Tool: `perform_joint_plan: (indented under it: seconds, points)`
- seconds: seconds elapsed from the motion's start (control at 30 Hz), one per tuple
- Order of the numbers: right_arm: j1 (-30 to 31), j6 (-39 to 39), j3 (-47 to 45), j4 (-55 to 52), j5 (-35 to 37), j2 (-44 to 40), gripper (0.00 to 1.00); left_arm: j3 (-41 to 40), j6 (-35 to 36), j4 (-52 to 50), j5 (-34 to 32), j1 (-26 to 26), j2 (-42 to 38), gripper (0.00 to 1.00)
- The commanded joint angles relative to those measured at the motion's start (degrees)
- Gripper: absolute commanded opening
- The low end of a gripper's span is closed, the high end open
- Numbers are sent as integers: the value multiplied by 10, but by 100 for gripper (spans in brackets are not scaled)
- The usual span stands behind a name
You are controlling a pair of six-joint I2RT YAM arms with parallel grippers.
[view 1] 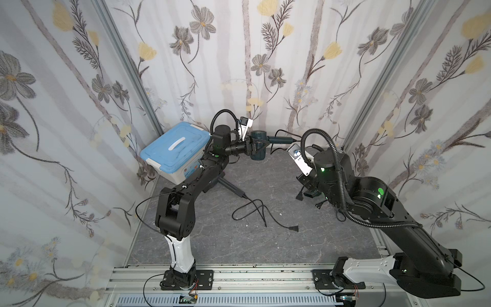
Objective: Wrap the cord around the hair dryer
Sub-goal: Wrap the power cord around the hair dryer.
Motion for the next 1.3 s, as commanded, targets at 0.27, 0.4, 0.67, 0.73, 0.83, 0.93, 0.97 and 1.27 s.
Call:
perform_joint_plan:
  seconds: [0.27,0.4,0.67,0.73,0.83,0.93,0.97,1.27]
  points:
    - [-126,-182,158,95,-42,99,0,-45,259,-280,112,-97,-94,0]
    - [-190,-199,158,119,-101,134,0,-83,248,-267,150,-104,-123,0]
    - [-348,-129,156,149,-303,217,0,-119,134,-121,209,-115,-155,0]
    - [-367,-112,162,150,-333,250,0,-116,132,-118,213,-124,-156,0]
    - [-383,-86,161,153,-382,299,0,-112,131,-119,219,-133,-159,0]
    - [-384,-65,158,144,-415,339,0,-110,131,-114,217,-133,-167,0]
    - [-384,-56,151,144,-432,347,0,-110,129,-109,214,-132,-171,0]
    - [-413,28,-34,248,-632,307,0,-135,-64,157,202,-81,-174,0]
